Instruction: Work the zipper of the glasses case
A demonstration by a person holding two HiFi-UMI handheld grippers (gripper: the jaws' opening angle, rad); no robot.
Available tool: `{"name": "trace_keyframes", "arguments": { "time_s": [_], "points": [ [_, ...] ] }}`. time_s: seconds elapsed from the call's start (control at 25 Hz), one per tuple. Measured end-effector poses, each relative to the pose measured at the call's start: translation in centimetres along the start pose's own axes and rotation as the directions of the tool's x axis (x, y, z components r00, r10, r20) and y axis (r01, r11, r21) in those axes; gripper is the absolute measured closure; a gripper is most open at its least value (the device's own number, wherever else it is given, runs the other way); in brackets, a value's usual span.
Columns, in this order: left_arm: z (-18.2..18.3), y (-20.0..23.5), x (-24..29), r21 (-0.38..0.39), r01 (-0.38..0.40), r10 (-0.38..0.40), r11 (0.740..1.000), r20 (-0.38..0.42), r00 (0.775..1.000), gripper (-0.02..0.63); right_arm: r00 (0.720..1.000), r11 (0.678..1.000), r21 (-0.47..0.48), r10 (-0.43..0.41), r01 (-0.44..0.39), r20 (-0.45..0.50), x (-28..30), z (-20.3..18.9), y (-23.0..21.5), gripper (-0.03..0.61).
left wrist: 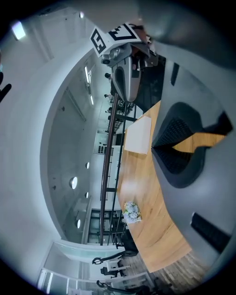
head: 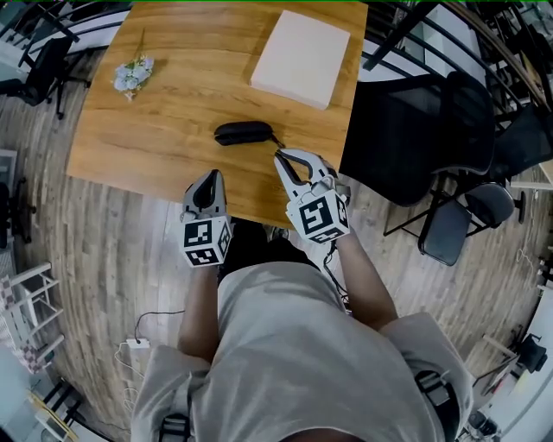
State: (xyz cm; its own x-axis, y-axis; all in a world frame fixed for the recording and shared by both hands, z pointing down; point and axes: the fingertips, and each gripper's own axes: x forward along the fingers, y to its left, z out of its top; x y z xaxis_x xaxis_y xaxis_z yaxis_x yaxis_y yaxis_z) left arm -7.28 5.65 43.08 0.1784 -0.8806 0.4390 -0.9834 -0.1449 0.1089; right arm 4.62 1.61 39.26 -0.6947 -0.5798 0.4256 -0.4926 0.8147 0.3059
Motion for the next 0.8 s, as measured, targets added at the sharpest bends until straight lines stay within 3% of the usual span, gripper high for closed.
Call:
{"name": "trace_keyframes", "arguments": {
  "time_s": [0.44,0.48,0.56,0.8],
  "points": [
    [-3.7,3.2,5.8,-0.022,0.045,-0.047,0.999,-0.125,0.991,0.591,0.962,0.969,-0.212,0.07,-0.128,-0.264,7.4,-5.0,0.6,0.546],
    [-3.9,3.5,6.1,-0.023,0.047,-0.049,0.999,-0.13,0.99,0.591,0.956,0.964,-0.226,0.075,-0.143,-0.284,7.9,-5.4,0.7,0.534],
    [-4.3,3.9,6.8,-0.029,0.051,-0.054,0.998,-0.14,0.989,0.591,0.94,0.951,-0.249,0.092,-0.181,-0.329,8.8,-6.2,0.9,0.394],
    [-5.9,5.0,8.5,-0.064,0.05,-0.06,0.997,-0.17,0.984,0.591,0.901,0.92,-0.285,0.136,-0.27,-0.412,11.3,-8.2,1.6,0.358]
  ]
}}
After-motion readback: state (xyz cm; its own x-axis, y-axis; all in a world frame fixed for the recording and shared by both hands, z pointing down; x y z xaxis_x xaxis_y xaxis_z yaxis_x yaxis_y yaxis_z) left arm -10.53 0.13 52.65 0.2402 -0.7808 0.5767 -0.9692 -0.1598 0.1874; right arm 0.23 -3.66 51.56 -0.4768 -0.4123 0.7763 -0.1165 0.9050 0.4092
